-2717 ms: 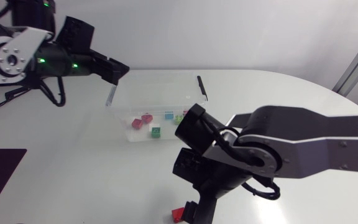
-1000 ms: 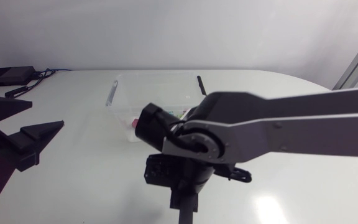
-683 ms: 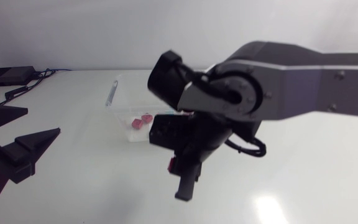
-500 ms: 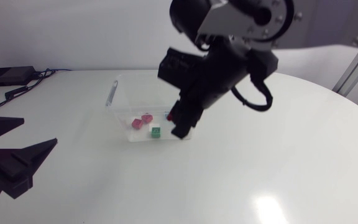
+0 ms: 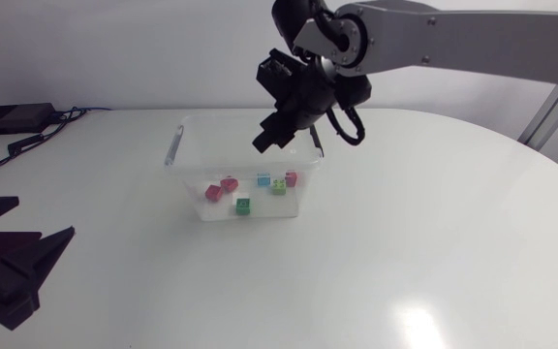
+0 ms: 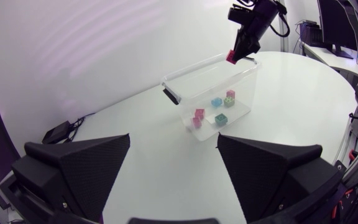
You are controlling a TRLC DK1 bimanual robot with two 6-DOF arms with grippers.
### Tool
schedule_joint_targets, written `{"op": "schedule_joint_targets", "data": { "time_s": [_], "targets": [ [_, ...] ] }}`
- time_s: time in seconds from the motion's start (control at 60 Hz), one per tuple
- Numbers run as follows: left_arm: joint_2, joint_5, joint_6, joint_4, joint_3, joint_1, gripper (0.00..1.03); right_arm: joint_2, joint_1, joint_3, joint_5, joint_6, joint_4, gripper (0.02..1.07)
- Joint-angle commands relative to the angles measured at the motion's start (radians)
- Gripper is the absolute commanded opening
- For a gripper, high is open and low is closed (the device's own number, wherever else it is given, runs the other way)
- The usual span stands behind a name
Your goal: Place the duplo bricks in the container
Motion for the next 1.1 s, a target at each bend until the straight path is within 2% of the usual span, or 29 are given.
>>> {"op": "schedule_joint_targets", "data": {
  "time_s": [0.0,0.033,0.067,0.267,0.6,0.883,1.083],
  "targets": [
    [-0.021,0.002,-0.015,-0.01,-0.029,0.019,0.98,0.037,-0.011,0.031,0.03,0.043,0.02,0.84],
    [-0.026,0.002,-0.018,-0.01,-0.029,0.026,0.98,0.037,-0.012,0.029,0.041,0.049,0.024,0.99],
    [-0.03,0.002,-0.02,-0.01,-0.029,0.034,0.98,0.033,-0.014,0.028,0.044,0.054,0.024,1.03],
    [-0.093,0.001,-0.021,0.014,-0.038,0.088,0.98,-0.139,-0.046,-0.119,0.051,0.116,0.142,1.02],
    [-0.156,0.001,-0.069,0.106,-0.07,0.149,0.98,-0.552,-0.133,-0.566,0.171,0.141,0.362,1.02],
    [-0.161,-0.001,-0.098,0.194,-0.099,0.171,0.98,-0.898,-0.212,-0.877,0.278,0.141,0.428,1.02],
    [-0.164,-0.001,-0.118,0.244,-0.116,0.189,0.98,-1.099,-0.284,-0.998,0.306,0.133,0.42,1.02]
  ]
}}
